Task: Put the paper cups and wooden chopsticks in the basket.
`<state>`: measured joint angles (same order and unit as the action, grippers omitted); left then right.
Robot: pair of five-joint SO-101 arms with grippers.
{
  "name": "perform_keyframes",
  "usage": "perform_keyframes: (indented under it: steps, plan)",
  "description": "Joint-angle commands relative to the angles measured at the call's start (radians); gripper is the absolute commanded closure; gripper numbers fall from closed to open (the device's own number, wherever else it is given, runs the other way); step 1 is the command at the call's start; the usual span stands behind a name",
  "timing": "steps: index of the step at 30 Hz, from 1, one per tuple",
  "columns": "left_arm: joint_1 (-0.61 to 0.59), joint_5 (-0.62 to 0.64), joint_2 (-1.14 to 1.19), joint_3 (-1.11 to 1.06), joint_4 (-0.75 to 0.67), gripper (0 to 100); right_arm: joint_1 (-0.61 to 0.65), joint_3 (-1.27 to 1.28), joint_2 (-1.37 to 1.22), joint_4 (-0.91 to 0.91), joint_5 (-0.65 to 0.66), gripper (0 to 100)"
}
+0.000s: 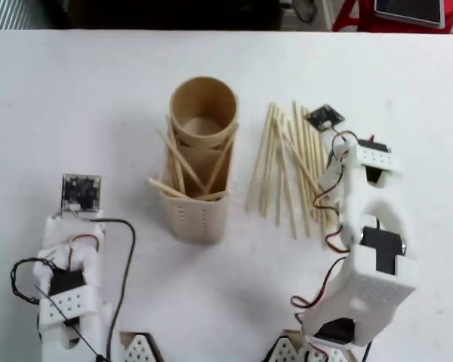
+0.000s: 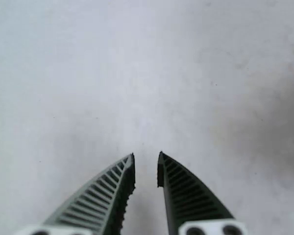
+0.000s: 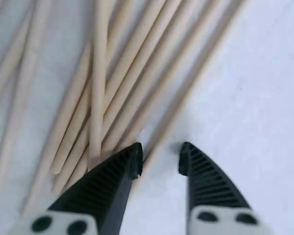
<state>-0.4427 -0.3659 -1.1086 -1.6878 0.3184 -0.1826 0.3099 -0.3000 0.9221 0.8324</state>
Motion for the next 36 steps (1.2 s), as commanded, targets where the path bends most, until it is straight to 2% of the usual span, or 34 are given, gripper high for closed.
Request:
perform_keyframes:
  steps: [1,6,8,18,23,28,36]
  plan:
    - [-0.008,-0.012,-0.016,0.002,0.002,90,0.001,-0.009,0.002,-0.001,0.009,97.5]
    - [-0.008,-0.012,-0.016,0.002,0.002,90,-0.035,-0.02,0.071,0.001,-0.012,98.1]
    - [-0.008,-0.012,-0.016,0.002,0.002,90,-0.058,-0.025,0.153,0.031,-0.081,98.1]
    - [-0.008,-0.012,-0.016,0.002,0.002,90,-0.031,-0.017,0.799,0.243,-0.252,98.1]
    - [-0.008,-0.012,-0.016,0.002,0.002,90,0.101,-0.017,1.113,0.341,-0.338,98.1]
    - [-0.008,-0.012,-0.016,0.002,0.002,90,0.242,-0.017,1.354,0.366,-0.46,98.1]
    - [-0.008,-0.012,-0.016,0.002,0.002,90,0.45,-0.018,1.463,0.331,-0.508,98.1]
